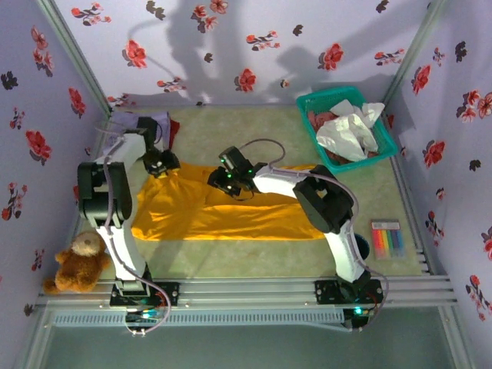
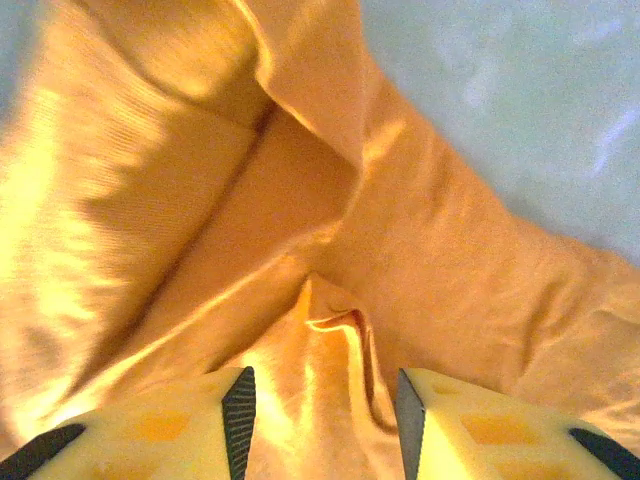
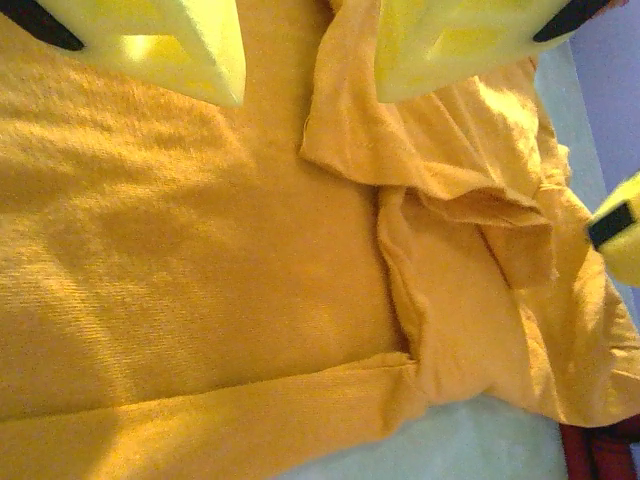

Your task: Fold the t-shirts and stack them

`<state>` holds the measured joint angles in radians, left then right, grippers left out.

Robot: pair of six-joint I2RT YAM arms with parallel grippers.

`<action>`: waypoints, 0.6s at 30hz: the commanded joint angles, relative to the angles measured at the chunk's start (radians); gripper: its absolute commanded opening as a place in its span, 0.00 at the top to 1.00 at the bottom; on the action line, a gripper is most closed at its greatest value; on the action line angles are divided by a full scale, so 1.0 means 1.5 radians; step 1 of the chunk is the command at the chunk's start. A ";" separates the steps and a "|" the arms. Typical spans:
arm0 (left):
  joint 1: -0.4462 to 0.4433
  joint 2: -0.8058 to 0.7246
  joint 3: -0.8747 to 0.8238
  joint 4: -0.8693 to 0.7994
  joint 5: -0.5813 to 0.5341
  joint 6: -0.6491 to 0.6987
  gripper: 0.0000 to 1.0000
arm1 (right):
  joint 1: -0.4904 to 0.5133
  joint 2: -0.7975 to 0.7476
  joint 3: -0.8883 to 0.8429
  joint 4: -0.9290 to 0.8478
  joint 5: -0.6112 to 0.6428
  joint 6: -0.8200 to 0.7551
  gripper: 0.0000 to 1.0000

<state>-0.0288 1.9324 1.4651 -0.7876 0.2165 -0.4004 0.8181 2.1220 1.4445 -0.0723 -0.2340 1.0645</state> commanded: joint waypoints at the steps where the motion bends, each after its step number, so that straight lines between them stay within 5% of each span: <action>1: 0.041 -0.029 0.030 -0.069 -0.016 0.025 0.59 | 0.002 -0.053 0.009 -0.057 0.027 -0.036 0.59; 18: 0.068 0.009 -0.035 -0.044 0.044 0.046 0.70 | 0.009 -0.052 -0.013 -0.068 -0.046 -0.029 0.58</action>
<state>0.0769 1.9240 1.4181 -0.8501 0.2646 -0.3580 0.8223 2.0548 1.4445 -0.1703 -0.2737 1.0210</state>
